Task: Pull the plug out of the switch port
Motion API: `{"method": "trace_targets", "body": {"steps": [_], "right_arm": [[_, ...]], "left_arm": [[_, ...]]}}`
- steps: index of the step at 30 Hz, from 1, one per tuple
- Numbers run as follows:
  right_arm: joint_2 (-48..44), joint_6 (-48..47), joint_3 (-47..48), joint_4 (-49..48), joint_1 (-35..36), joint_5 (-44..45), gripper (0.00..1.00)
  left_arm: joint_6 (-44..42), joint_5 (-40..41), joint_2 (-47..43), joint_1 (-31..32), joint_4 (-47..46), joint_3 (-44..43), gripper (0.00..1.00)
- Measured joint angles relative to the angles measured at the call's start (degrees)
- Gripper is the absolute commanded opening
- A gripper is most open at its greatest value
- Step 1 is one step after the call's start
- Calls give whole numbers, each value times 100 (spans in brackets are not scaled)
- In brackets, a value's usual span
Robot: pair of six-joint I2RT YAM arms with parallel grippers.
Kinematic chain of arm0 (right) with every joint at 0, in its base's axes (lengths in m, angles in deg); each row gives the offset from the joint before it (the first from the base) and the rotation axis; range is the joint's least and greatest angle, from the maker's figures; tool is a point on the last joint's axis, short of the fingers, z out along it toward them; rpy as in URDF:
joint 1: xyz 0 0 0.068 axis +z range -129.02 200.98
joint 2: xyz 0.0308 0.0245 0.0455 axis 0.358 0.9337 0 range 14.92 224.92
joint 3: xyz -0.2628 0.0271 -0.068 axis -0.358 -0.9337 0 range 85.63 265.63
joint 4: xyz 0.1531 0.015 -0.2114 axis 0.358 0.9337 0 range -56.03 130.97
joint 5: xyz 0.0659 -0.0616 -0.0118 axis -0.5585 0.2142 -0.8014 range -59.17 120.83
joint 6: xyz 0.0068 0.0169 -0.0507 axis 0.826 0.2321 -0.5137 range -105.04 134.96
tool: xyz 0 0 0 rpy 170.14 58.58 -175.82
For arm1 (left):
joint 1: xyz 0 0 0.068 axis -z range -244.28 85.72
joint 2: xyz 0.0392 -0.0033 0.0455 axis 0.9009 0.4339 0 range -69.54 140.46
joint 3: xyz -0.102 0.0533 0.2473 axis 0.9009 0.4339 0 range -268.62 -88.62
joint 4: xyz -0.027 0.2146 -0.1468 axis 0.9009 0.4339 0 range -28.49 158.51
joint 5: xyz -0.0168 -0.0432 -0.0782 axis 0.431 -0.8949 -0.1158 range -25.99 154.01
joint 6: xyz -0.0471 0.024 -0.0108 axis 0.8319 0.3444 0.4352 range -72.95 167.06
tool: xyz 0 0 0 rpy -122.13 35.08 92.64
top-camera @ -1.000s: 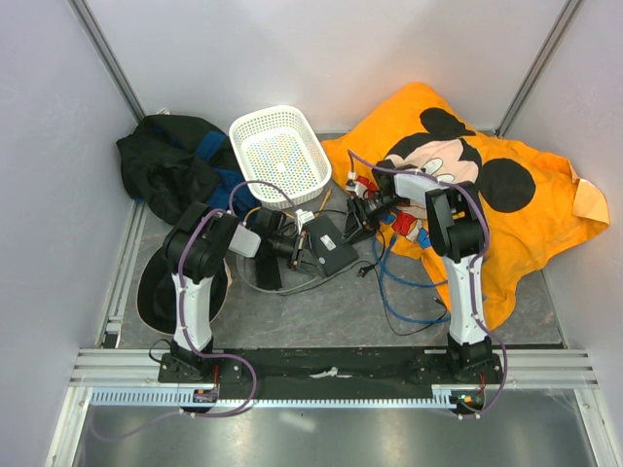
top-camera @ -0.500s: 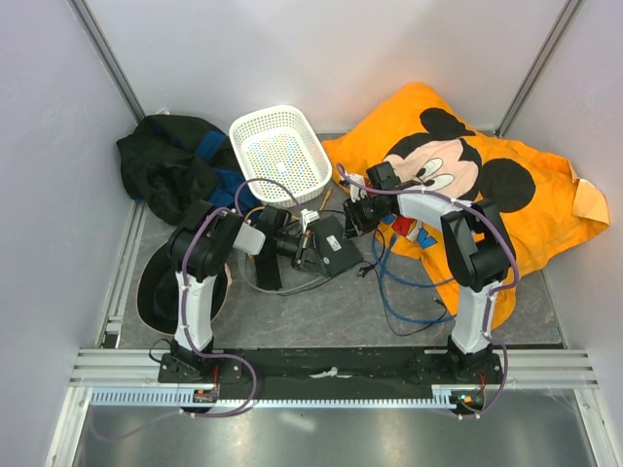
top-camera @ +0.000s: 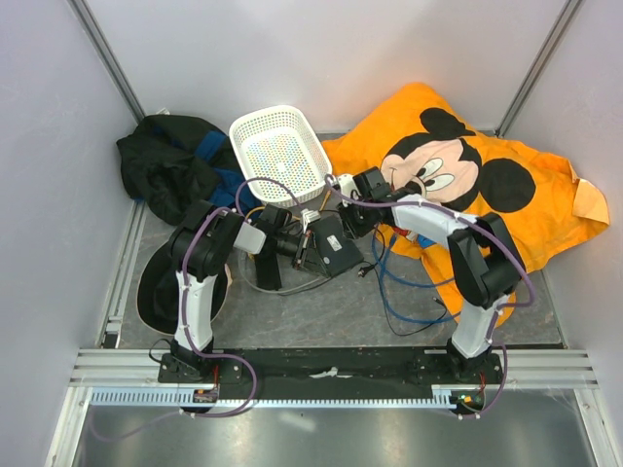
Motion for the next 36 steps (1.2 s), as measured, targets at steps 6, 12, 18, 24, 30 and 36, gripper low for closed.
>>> {"method": "trace_targets", "body": {"steps": [6, 12, 18, 24, 30, 36], "right_arm": [[-599, 57, -166, -306, 238, -175, 0], [236, 166, -11, -313, 313, -533, 0], [404, 164, 227, -278, 280, -511, 0], [1062, 149, 1165, 79, 299, -435, 0], [1051, 125, 1078, 59, 356, -188, 0], [949, 107, 774, -317, 389, -83, 0]], "left_arm": [[2, -7, 24, 4, -2, -28, 2], [11, 7, 35, 17, 22, -46, 2], [7, 2, 37, 20, 42, -68, 2], [-59, 13, 37, 22, 223, -133, 2], [-155, 186, -59, 15, 610, -203, 2], [-232, 522, -306, -35, 1086, -181, 2]]}}
